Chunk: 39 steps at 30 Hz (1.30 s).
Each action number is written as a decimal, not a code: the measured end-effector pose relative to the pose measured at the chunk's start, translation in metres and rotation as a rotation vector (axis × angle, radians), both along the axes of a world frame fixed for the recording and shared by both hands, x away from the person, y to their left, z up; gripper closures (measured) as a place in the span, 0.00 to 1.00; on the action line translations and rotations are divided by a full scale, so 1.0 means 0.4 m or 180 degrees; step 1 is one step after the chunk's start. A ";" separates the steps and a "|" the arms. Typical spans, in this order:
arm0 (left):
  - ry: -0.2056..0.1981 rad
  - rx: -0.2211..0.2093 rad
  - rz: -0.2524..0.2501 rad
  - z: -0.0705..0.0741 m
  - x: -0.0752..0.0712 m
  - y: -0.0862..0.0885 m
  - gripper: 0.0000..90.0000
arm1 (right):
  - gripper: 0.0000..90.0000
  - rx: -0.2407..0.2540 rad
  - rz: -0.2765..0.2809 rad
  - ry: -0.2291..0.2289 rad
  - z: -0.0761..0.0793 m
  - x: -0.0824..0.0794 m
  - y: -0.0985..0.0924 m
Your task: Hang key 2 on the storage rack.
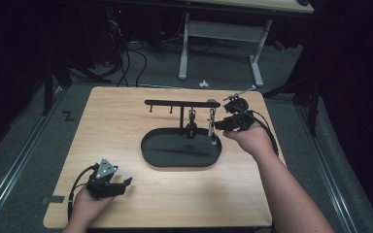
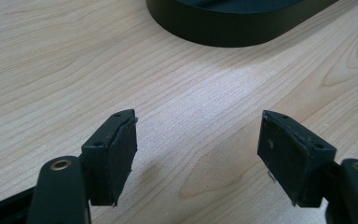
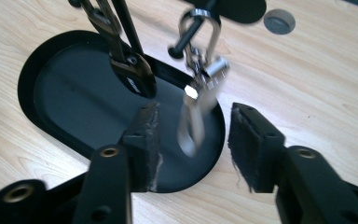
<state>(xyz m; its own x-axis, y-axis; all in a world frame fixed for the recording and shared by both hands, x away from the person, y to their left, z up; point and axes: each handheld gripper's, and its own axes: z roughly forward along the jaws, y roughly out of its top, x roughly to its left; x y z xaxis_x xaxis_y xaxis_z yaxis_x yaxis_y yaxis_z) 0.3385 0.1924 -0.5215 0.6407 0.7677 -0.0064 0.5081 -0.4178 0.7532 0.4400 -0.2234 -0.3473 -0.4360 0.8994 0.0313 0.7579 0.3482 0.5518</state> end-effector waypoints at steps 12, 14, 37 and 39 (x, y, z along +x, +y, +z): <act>0.0007 0.0002 -0.0011 0.000 0.000 -0.004 0.32 | 0.37 0.0073 0.0051 -0.0083 -0.112 -0.034 -0.029; 0.0006 -0.0012 -0.0021 0.000 0.000 -0.005 0.32 | 0.34 0.0140 0.0011 -0.0053 -0.138 -0.040 -0.037; -0.0097 0.0021 -0.0023 0.001 -0.006 -0.019 0.28 | 0.13 0.0156 -0.0403 -0.0898 -0.410 -0.243 -0.115; -0.0118 -0.0052 0.0031 0.005 -0.008 -0.016 0.26 | 0.14 0.0236 -0.0596 -0.1293 -0.426 -0.303 -0.130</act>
